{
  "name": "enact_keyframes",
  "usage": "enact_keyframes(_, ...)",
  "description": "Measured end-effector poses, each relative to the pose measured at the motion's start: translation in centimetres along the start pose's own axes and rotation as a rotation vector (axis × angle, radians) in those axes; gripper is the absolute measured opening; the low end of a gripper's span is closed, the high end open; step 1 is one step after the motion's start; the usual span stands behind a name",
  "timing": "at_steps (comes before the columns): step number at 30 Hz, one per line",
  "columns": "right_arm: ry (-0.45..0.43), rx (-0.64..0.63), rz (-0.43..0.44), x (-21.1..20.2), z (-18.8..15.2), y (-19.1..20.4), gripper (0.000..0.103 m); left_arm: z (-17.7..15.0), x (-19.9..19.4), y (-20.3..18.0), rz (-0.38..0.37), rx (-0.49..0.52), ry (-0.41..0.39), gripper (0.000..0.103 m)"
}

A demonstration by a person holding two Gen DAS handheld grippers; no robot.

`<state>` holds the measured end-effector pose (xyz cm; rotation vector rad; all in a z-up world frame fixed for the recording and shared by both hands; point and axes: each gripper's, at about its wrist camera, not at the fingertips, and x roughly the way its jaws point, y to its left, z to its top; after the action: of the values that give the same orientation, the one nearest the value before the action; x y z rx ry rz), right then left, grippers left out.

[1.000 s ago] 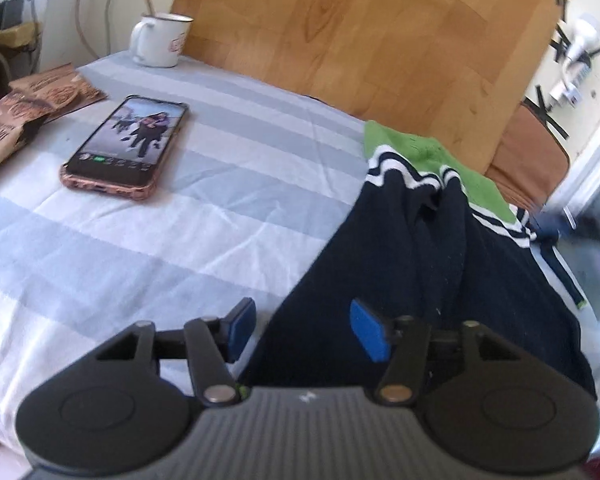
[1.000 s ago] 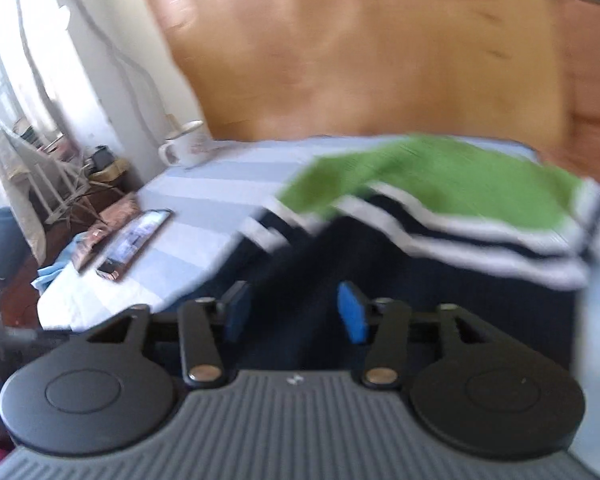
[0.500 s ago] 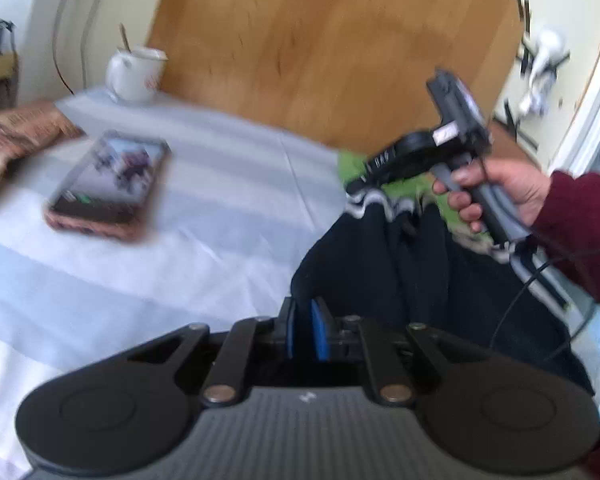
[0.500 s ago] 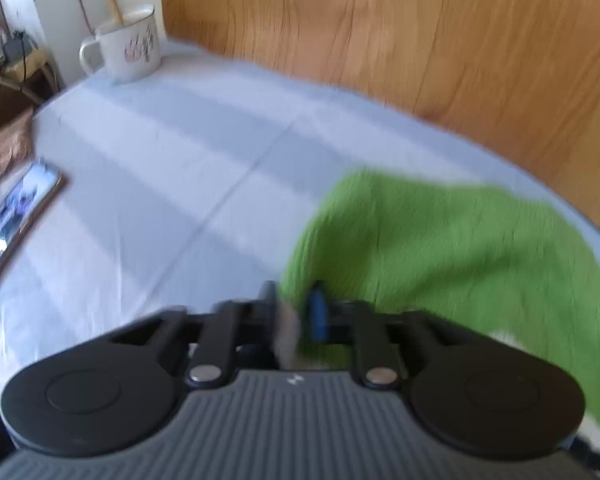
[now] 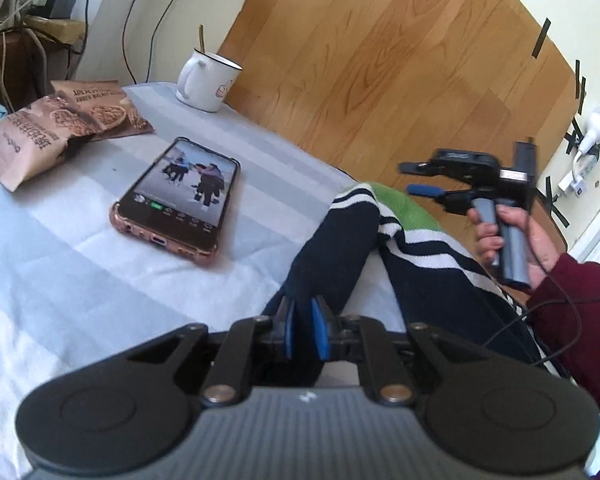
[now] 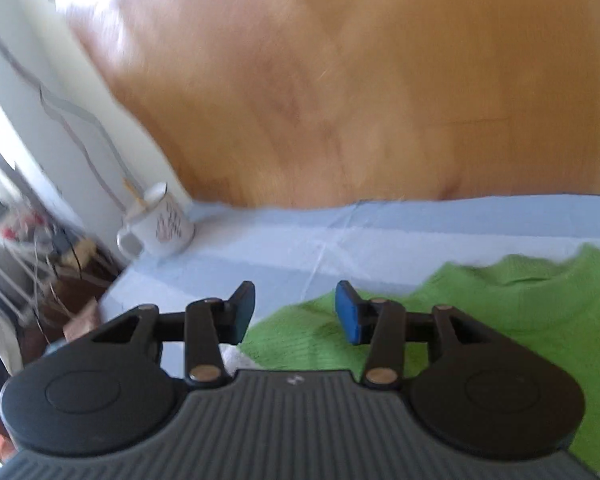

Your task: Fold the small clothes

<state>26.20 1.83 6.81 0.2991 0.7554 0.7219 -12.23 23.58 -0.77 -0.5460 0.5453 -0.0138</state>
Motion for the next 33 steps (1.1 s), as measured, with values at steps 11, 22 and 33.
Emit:
enact_keyframes(11,-0.026,-0.088,-0.162,-7.0,-1.4,-3.1,0.048,0.2,-0.7,-0.6,-0.074,-0.022,-0.049,0.028)
enact_keyframes(22,0.187,-0.181,-0.332,5.5,1.9,0.5,0.058,-0.8,-1.3,-4.1,-0.114,0.092,-0.028,0.037)
enact_keyframes(33,0.013,-0.290,-0.328,6.1,3.2,1.0,0.002,-0.9,1.2,-3.8,-0.089,0.069,0.029,0.044)
